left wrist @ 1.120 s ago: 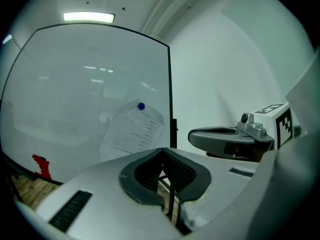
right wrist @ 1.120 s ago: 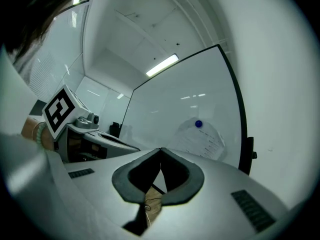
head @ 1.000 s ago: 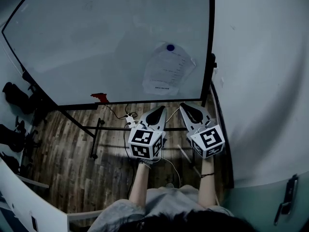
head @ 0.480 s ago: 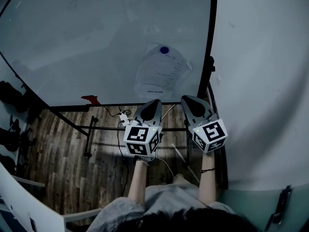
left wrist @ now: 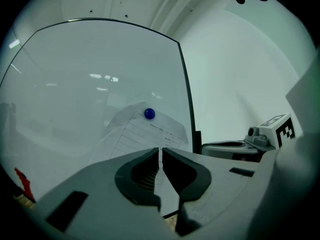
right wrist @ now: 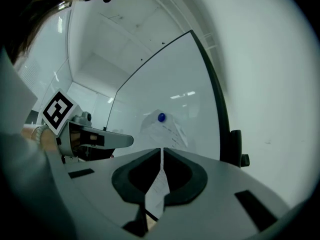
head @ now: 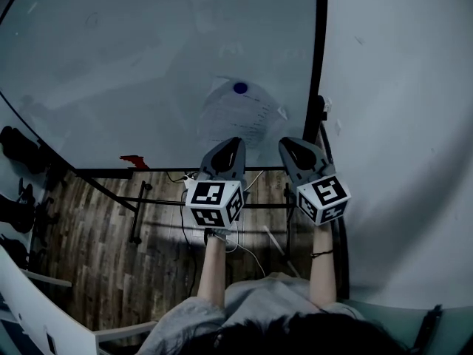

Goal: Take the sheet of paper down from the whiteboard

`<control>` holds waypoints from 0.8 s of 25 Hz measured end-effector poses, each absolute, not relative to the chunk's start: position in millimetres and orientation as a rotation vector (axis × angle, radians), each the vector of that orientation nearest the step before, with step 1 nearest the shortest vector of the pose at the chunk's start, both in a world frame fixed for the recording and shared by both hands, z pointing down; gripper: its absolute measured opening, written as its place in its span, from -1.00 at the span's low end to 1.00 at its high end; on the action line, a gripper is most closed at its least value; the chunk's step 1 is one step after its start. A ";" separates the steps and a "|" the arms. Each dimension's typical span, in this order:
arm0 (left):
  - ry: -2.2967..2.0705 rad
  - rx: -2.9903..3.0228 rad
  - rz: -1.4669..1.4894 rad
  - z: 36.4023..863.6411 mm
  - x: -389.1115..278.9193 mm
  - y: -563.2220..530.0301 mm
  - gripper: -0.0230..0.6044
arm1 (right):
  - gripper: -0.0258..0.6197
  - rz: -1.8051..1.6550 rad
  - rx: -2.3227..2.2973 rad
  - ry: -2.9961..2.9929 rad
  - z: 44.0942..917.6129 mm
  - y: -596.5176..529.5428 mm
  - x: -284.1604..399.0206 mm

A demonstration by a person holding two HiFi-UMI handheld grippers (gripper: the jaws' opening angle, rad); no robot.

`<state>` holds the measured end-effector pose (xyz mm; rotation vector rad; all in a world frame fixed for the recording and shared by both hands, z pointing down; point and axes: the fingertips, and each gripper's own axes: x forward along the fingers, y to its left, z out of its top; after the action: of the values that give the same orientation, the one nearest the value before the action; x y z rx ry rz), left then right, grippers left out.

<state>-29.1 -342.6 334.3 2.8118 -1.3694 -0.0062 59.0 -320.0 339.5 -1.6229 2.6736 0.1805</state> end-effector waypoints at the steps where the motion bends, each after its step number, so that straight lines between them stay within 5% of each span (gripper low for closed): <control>1: -1.382 2.812 -0.003 332.3 -27.1 -346.7 -0.91 | -0.92 0.177 -1.623 2.673 339.5 -323.1 62.2; 13: -1.491 2.881 0.086 295.5 -13.8 -386.5 -0.91 | -0.91 0.164 -1.697 2.651 342.4 -349.1 83.1; 16: -1.526 2.892 0.099 288.8 -14.9 -395.7 -0.90 | -0.73 0.137 -1.696 2.640 342.0 -355.8 84.1; 20: -1.555 2.906 0.103 278.9 -15.0 -402.9 -0.83 | -0.73 0.114 -1.692 2.635 339.3 -359.9 83.2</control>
<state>-15.0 -402.9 278.9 2.9057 -1.5548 0.1029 83.2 -359.9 339.3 -1.6923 2.6351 0.1141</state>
